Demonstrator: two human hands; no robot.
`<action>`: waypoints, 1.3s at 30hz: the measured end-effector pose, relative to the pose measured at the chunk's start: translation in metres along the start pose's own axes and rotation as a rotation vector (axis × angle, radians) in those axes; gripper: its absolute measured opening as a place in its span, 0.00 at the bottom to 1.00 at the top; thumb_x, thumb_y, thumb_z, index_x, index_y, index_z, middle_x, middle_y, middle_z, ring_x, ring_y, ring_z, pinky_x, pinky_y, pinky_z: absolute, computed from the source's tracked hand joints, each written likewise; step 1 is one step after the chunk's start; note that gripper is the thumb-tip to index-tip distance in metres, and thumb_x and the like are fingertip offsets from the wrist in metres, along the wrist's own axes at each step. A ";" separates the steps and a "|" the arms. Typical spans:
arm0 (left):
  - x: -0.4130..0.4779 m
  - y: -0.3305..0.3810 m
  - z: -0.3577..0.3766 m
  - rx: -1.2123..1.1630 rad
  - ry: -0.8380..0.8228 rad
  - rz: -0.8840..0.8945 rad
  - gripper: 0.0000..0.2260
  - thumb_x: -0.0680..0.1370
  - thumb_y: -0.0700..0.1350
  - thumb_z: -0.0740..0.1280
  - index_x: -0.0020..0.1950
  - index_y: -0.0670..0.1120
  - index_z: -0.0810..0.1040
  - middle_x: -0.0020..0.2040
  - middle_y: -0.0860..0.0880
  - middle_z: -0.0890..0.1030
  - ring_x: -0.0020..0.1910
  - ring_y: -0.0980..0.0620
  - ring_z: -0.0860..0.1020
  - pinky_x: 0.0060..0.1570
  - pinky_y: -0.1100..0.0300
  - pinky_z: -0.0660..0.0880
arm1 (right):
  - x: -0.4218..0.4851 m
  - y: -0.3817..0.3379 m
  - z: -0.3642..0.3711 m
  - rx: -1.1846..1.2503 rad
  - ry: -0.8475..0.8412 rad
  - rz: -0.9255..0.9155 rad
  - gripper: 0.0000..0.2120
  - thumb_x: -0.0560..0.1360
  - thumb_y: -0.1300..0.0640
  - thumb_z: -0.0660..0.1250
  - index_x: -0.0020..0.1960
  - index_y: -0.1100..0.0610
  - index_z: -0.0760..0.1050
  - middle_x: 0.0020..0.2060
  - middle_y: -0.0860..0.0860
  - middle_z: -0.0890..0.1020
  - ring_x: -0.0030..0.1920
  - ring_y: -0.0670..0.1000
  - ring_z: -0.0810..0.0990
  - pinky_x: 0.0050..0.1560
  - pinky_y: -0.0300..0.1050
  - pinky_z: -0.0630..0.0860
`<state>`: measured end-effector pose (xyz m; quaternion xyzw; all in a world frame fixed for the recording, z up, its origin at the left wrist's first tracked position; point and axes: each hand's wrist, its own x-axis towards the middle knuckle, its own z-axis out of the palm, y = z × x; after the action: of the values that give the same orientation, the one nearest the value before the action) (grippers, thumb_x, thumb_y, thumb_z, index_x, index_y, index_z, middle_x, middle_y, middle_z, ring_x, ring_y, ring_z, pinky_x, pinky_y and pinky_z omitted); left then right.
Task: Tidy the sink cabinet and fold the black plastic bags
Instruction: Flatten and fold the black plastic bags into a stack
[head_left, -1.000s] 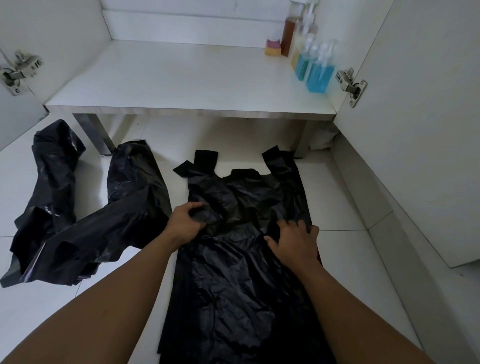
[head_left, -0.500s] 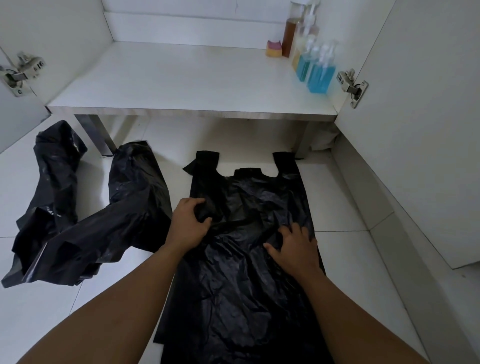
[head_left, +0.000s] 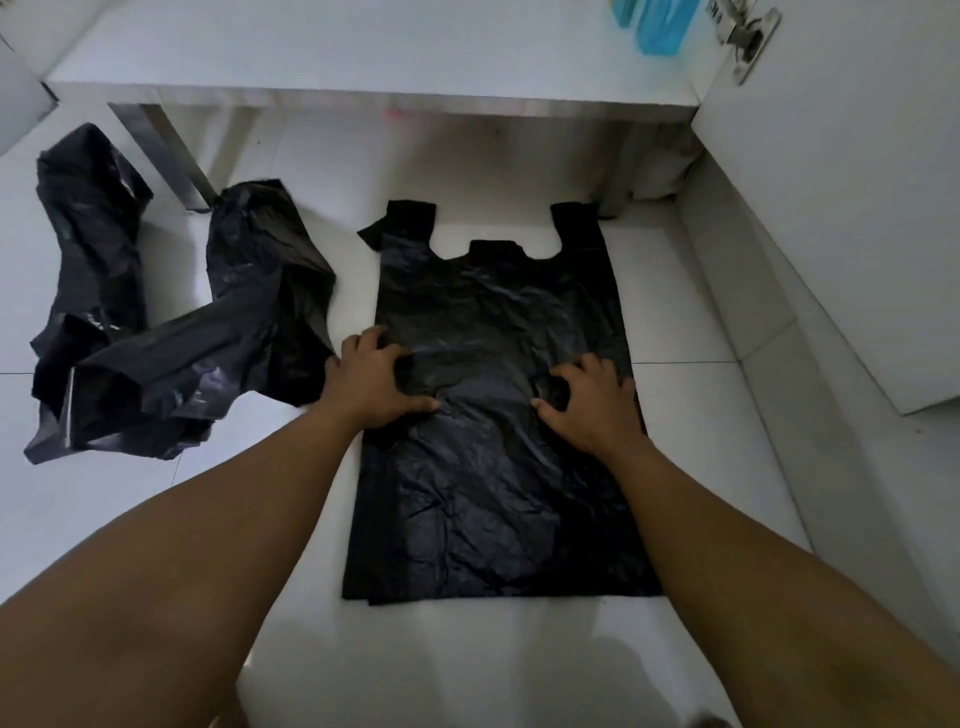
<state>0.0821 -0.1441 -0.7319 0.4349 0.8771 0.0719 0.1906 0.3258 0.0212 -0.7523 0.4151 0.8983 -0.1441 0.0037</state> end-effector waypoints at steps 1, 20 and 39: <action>-0.001 -0.001 0.002 0.012 -0.024 -0.003 0.43 0.65 0.71 0.74 0.75 0.54 0.70 0.79 0.45 0.58 0.77 0.40 0.57 0.72 0.38 0.59 | -0.002 0.001 0.001 0.000 0.005 -0.004 0.28 0.73 0.34 0.64 0.68 0.48 0.72 0.64 0.53 0.71 0.68 0.56 0.66 0.67 0.62 0.63; 0.040 0.018 -0.005 -0.101 0.192 -0.058 0.34 0.73 0.67 0.69 0.71 0.47 0.71 0.70 0.42 0.69 0.70 0.39 0.67 0.67 0.39 0.66 | 0.023 -0.064 0.036 0.044 0.113 -0.116 0.24 0.78 0.37 0.58 0.69 0.47 0.70 0.69 0.49 0.69 0.72 0.53 0.62 0.73 0.67 0.52; 0.221 0.010 -0.059 -0.885 0.282 -0.394 0.12 0.74 0.49 0.74 0.42 0.44 0.74 0.46 0.46 0.80 0.46 0.50 0.80 0.42 0.60 0.81 | 0.024 -0.062 0.056 0.023 0.166 -0.075 0.23 0.80 0.38 0.55 0.69 0.49 0.69 0.70 0.49 0.69 0.73 0.53 0.62 0.75 0.65 0.50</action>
<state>-0.0552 0.0388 -0.7347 0.1249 0.8452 0.4576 0.2462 0.2576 -0.0131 -0.7931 0.3918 0.9087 -0.1195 -0.0808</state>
